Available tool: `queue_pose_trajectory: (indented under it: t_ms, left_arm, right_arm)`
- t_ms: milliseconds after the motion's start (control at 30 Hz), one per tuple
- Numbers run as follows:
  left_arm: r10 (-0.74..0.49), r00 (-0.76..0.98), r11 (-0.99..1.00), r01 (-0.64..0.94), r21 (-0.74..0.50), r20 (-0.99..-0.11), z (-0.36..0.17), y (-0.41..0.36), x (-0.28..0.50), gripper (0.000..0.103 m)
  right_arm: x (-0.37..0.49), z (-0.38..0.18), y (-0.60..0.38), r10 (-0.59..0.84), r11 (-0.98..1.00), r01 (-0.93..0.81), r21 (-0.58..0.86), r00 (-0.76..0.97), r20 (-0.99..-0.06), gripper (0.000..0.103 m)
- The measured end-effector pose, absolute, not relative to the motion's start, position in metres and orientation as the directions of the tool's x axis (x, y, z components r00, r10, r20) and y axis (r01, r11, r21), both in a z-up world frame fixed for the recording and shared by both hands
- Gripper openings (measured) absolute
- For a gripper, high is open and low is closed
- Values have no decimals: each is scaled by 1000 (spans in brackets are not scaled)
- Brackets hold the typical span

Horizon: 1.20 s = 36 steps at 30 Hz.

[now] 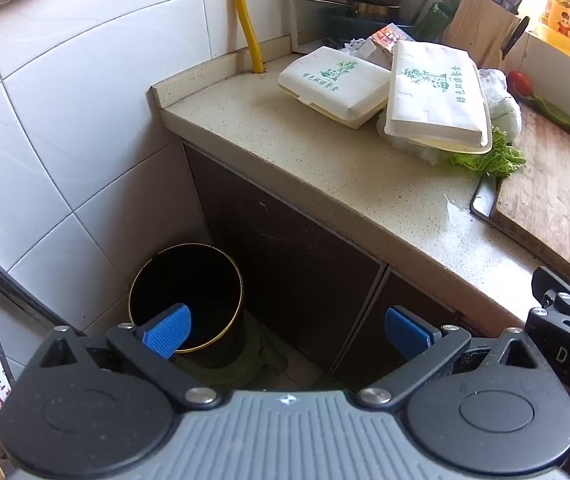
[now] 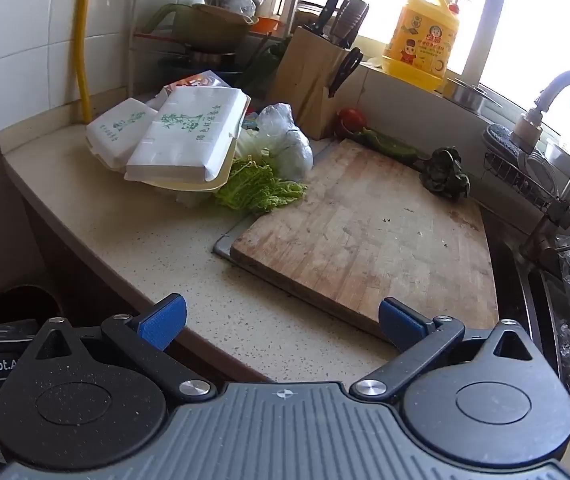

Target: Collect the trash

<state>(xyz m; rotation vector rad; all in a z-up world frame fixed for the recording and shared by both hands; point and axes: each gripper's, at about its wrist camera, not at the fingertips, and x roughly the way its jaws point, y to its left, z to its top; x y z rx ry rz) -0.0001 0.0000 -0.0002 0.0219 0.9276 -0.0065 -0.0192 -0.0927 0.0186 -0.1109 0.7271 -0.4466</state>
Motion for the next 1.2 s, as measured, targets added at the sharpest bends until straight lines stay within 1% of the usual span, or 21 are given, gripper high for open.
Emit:
queue_pose_trajectory:
  t_ms: [533, 700, 867, 1033, 1067, 1100, 1200]
  left_arm:
    - [28, 595, 999, -3, 32, -803, -2, -3, 0, 101]
    - [54, 583, 998, -2, 65, -811, -5, -2, -2, 101]
    - [77, 574, 996, -1, 94, -815, -5, -4, -6, 98]
    - [164, 562, 979, 7, 203, -811, -5, -11, -13, 96]
    - [166, 562, 978, 9, 206, -811, -4, -11, -15, 95]
    - [144, 564, 983, 10, 181, -813, -4, -10, -15, 92]
    - [124, 570, 988, 5, 154, -812, -4, -8, -17, 91]
  right_arm:
    - [-23, 18, -87, -395, 917, 329, -227, 662, -637, 103]
    - [-25, 17, -89, -389, 918, 335, -211, 657, -646, 103]
    - [-27, 16, -88, -387, 919, 337, -207, 658, -646, 103]
    - [-32, 15, -87, -375, 923, 332, -195, 655, -657, 103]
    - [-33, 15, -86, -371, 924, 329, -193, 655, -658, 103]
    - [-34, 16, -86, -368, 925, 327, -191, 656, -659, 103]
    - [-35, 18, -85, -364, 927, 326, -185, 665, -652, 103]
